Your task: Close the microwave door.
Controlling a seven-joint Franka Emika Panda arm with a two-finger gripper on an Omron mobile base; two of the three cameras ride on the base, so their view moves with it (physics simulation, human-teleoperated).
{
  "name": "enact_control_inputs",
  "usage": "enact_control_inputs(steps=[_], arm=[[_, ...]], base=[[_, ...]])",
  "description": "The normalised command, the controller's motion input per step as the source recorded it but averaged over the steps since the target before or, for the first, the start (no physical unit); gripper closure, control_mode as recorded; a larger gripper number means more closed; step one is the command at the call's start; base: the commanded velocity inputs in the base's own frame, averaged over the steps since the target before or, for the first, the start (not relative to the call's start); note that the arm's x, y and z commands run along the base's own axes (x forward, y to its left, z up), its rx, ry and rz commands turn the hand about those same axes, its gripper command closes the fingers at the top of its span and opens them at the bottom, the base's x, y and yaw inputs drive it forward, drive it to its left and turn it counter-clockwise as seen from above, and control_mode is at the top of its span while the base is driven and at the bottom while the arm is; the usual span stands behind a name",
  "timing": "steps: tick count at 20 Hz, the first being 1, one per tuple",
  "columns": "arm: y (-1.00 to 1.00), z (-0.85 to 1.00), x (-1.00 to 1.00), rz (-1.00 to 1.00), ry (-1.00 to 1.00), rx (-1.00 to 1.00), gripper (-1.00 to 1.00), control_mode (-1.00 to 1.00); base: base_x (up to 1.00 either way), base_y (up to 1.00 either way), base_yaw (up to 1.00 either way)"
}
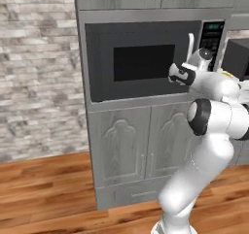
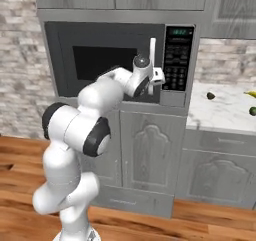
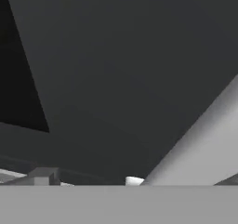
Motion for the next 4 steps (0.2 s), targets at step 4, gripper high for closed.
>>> enact_control_inputs(steps=[4], arm=[[-0.10, 0.61, 0.48, 0.02, 0.39, 0.02, -1.00, -1.00]], base=[[0.00, 0.00, 0.00]])
